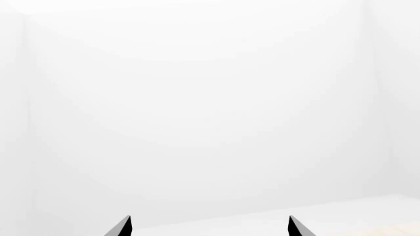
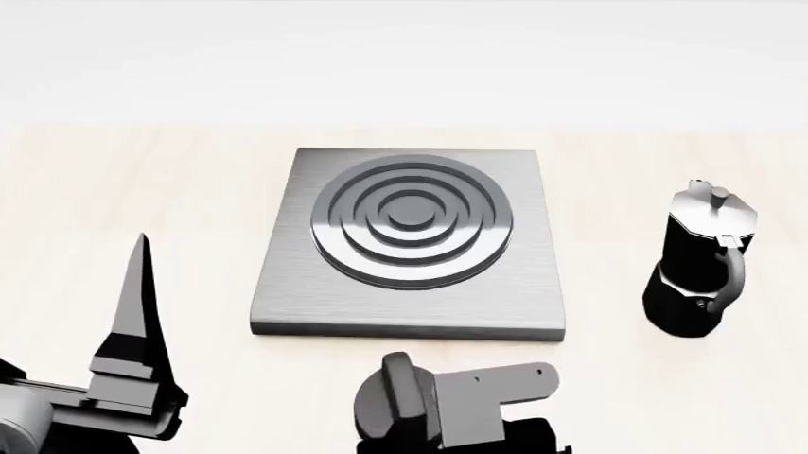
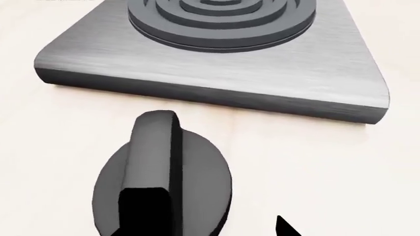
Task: Turn on the stove.
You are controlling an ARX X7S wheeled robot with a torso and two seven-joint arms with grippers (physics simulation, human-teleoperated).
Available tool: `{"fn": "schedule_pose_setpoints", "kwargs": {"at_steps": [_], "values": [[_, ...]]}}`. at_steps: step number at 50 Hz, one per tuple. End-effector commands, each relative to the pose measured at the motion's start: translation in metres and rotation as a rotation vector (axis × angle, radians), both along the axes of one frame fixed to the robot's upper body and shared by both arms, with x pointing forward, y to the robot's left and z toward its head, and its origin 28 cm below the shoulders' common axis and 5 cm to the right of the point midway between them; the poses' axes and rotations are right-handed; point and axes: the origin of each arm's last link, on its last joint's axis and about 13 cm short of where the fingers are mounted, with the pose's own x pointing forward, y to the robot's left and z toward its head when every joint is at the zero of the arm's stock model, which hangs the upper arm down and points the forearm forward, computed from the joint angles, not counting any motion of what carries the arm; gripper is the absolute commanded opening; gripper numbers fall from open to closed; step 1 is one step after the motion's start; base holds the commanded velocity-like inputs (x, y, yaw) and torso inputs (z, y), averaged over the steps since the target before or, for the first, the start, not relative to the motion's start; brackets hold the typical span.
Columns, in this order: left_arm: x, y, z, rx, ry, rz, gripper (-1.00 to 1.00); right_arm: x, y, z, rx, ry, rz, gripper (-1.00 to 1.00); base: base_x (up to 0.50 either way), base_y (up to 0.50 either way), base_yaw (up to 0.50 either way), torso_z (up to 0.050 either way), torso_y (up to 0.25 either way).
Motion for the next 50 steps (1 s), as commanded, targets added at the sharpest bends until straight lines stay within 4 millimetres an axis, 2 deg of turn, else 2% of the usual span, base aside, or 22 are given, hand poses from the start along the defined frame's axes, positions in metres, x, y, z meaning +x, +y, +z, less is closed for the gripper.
{"fn": "schedule_pose_setpoints", "kwargs": {"at_steps": [1, 20, 26, 31, 50], "values": [[0.000, 0.000, 0.000, 0.001, 0.000, 0.000, 1.00, -0.002, -0.009, 0.000, -0.023, -0.012, -0.046, 1.00, 0.00, 0.00, 0.00, 0.000, 0.000], [0.000, 0.000, -0.001, 0.001, 0.000, 0.000, 1.00, -0.006, -0.019, 0.010, -0.056, -0.067, -0.140, 1.00, 0.00, 0.00, 0.00, 0.000, 0.000], [0.000, 0.000, 0.000, 0.001, -0.001, -0.001, 1.00, -0.009, -0.020, 0.019, -0.086, -0.101, -0.181, 1.00, 0.00, 0.00, 0.00, 0.000, 0.000], [0.001, 0.000, -0.001, 0.002, -0.001, -0.001, 1.00, -0.010, -0.024, 0.017, -0.113, -0.109, -0.218, 1.00, 0.00, 0.00, 0.00, 0.000, 0.000], [0.001, -0.001, -0.002, 0.004, 0.002, -0.003, 1.00, -0.024, -0.036, 0.028, -0.124, -0.179, -0.299, 1.00, 0.00, 0.00, 0.00, 0.000, 0.000]]}}
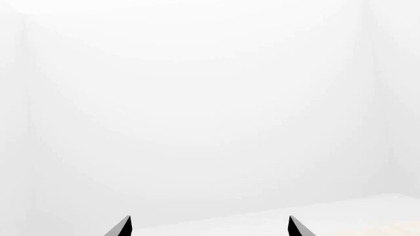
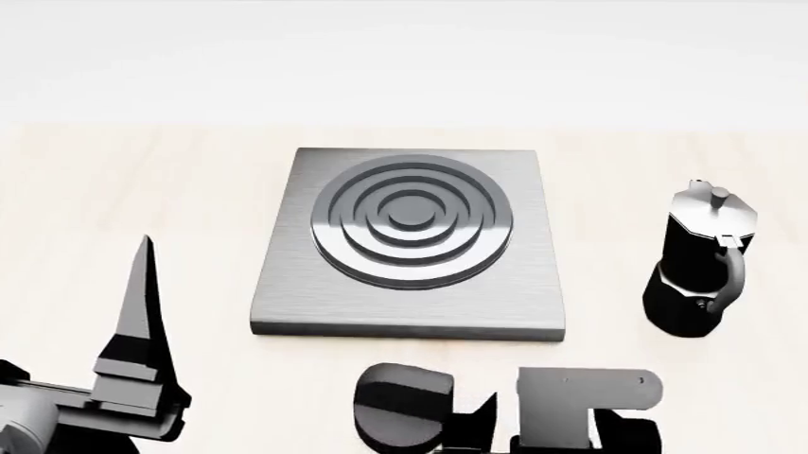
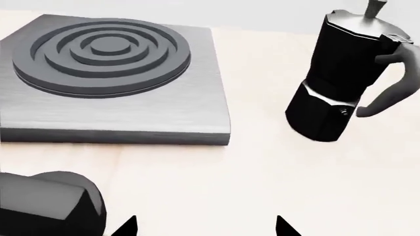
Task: Turn on the stove.
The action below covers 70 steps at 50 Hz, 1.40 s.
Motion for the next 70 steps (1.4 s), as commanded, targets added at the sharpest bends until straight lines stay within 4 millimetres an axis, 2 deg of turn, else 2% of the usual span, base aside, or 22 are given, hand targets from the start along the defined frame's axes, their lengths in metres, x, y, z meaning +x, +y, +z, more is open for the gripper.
{"fn": "schedule_pose_setpoints", "kwargs": {"at_steps": [1, 25, 52, 70], "values": [[0.000, 0.000, 0.000, 0.001, 0.001, 0.000, 1.00, -0.009, -0.005, 0.008, -0.014, -0.047, -0.039, 1.00, 0.00, 0.00, 0.00, 0.000, 0.000], [0.000, -0.001, 0.000, 0.005, 0.001, -0.001, 1.00, -0.024, -0.005, 0.029, -0.065, -0.148, -0.035, 1.00, 0.00, 0.00, 0.00, 0.000, 0.000], [0.000, -0.001, 0.000, 0.006, -0.001, -0.002, 1.00, -0.038, 0.006, 0.063, -0.147, -0.273, 0.021, 1.00, 0.00, 0.00, 0.00, 0.000, 0.000], [0.000, -0.001, -0.001, 0.006, 0.000, -0.002, 1.00, -0.047, 0.011, 0.078, -0.180, -0.331, 0.046, 1.00, 0.00, 0.00, 0.00, 0.000, 0.000]]}}
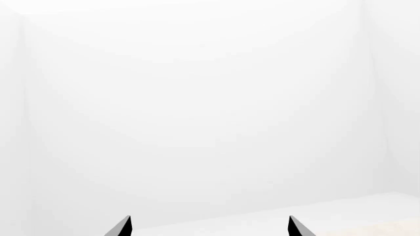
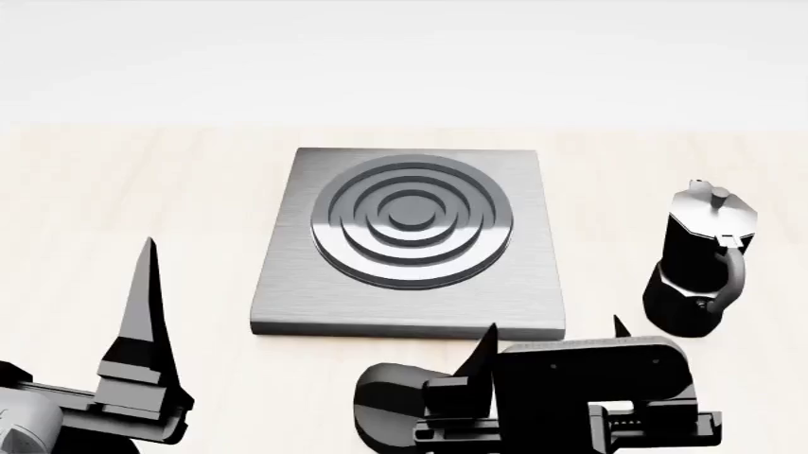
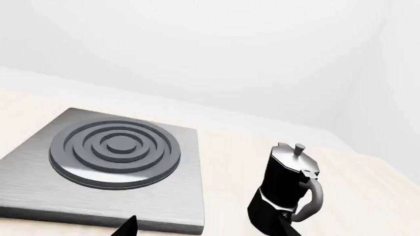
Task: Turn on the stove.
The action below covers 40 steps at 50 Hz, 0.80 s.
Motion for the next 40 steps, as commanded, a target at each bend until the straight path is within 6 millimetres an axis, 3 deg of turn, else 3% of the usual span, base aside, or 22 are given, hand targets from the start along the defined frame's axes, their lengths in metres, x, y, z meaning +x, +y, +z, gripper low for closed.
{"fn": "schedule_pose_setpoints", "kwargs": {"at_steps": [1, 21, 40], "values": [[0.000, 0.000, 0.000, 0.000, 0.001, 0.000, 1.00, -0.006, 0.003, 0.010, -0.024, -0.038, 0.012, 1.00, 0.00, 0.00, 0.00, 0.000, 0.000], [0.001, 0.000, -0.001, 0.000, 0.004, 0.000, 1.00, -0.014, 0.007, 0.021, -0.139, -0.138, 0.050, 1.00, 0.00, 0.00, 0.00, 0.000, 0.000], [0.000, 0.000, 0.001, -0.003, 0.000, 0.000, 1.00, -0.021, 0.011, 0.030, -0.131, -0.176, 0.062, 1.00, 0.00, 0.00, 0.00, 0.000, 0.000]]}}
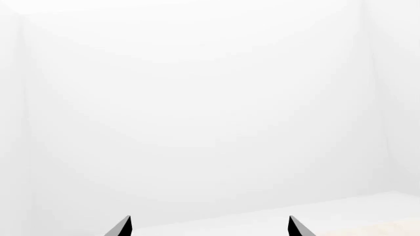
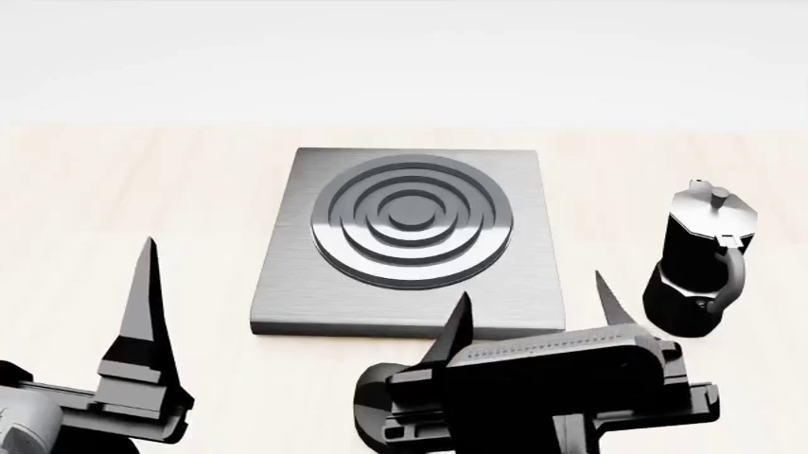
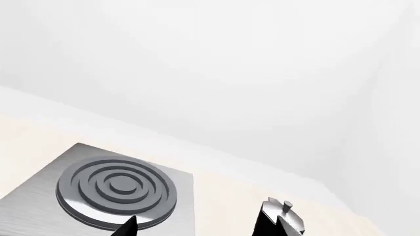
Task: Turn on the stove.
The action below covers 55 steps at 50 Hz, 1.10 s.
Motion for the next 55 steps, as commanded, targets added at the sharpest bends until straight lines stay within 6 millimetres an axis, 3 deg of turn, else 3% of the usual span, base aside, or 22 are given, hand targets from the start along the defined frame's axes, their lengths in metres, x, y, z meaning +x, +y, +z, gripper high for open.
{"fn": "schedule_pose_setpoints", "kwargs": {"at_steps": [1, 55], "values": [[-0.001, 0.000, 0.001, -0.001, -0.002, 0.001, 1.00, -0.004, 0.002, 0.005, -0.013, -0.028, 0.010, 1.00, 0.00, 0.00, 0.00, 0.000, 0.000], [-0.002, 0.000, 0.002, 0.000, -0.005, -0.001, 1.00, -0.020, 0.007, 0.026, -0.047, -0.135, 0.049, 1.00, 0.00, 0.00, 0.00, 0.000, 0.000]]}}
